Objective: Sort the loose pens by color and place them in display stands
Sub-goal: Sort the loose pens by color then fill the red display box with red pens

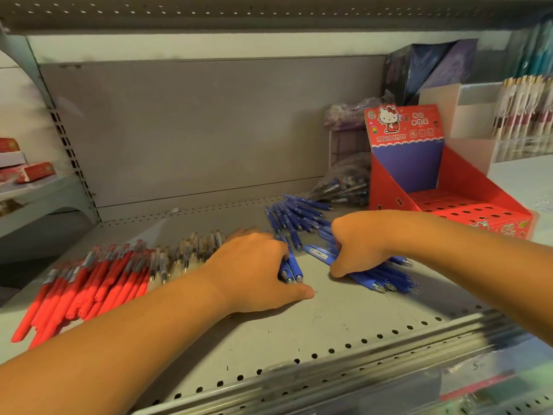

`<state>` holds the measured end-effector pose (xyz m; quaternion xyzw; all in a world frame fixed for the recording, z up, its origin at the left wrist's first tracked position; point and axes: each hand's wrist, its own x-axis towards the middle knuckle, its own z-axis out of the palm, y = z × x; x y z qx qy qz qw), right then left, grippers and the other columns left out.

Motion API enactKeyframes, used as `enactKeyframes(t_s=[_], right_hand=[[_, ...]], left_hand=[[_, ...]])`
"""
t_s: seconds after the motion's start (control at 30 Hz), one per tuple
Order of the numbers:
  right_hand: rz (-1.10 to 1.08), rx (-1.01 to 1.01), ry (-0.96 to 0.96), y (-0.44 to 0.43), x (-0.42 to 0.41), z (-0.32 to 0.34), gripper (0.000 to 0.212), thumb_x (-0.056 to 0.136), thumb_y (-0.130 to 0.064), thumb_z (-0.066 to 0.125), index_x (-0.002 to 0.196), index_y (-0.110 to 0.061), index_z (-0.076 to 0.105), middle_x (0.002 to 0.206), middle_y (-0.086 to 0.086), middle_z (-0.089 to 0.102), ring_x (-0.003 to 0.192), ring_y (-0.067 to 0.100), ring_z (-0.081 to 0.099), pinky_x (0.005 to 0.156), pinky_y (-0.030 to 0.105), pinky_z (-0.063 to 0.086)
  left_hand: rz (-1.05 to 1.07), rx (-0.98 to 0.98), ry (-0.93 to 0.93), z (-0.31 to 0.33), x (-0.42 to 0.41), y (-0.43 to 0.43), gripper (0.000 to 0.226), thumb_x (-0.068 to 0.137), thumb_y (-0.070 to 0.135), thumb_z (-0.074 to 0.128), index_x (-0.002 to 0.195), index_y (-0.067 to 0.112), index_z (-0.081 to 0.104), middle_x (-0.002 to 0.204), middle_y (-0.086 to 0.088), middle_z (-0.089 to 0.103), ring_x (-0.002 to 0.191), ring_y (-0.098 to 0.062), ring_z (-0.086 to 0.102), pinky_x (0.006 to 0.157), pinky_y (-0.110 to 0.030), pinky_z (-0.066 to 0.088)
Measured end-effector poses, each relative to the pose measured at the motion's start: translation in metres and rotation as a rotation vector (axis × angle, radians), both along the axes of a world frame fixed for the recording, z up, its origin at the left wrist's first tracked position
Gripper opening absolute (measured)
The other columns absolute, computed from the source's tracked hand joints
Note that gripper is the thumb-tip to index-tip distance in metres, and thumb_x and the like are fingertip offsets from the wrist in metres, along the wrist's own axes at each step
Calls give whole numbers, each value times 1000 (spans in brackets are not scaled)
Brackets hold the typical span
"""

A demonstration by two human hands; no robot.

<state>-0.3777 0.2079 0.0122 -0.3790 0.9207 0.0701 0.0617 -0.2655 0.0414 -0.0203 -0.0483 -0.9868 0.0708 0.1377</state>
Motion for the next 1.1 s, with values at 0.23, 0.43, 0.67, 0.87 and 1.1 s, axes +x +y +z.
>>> enactKeyframes(t_s=[0.23, 0.43, 0.67, 0.87, 1.1], right_hand=[[21, -8, 225, -9, 8, -16, 35, 86, -50, 52, 69, -22, 41, 69, -3, 49, 58, 14, 47, 48, 28, 32], [76, 24, 240, -8, 14, -21, 32, 93, -21, 48, 73, -38, 28, 73, 3, 55, 56, 17, 46, 48, 29, 37], [57, -61, -5, -10, 9, -7, 37, 99, -17, 44, 65, -21, 30, 60, 5, 37, 54, 22, 36, 47, 30, 26], [-102, -451, -417, -39, 4, 6, 30, 95, -9, 47, 66, -1, 51, 47, 13, 49, 35, 19, 43, 41, 23, 41], [-180, -743, -734, -69, -3, -5, 16, 94, -9, 55, 100, 4, 64, 87, 21, 72, 63, 24, 71, 59, 30, 59]], left_hand=[[-24, 64, 20, -2, 3, -2, 44, 81, 71, 55, 92, 30, 63, 78, 11, 50, 71, -7, 45, 57, -24, 31], [-28, 164, -53, 0, 3, -9, 50, 78, 72, 58, 110, 33, 63, 108, 11, 57, 91, -10, 55, 81, -30, 52], [71, 147, -10, 0, 2, -11, 53, 76, 76, 56, 101, 30, 68, 87, 7, 62, 76, -12, 58, 68, -35, 54], [84, 153, -38, 0, 0, -15, 79, 66, 89, 46, 98, 22, 71, 82, -3, 68, 72, -20, 62, 57, -31, 49], [80, 296, 14, 4, 7, -9, 79, 49, 93, 56, 102, 38, 37, 91, 22, 44, 74, -1, 47, 55, -14, 31]])
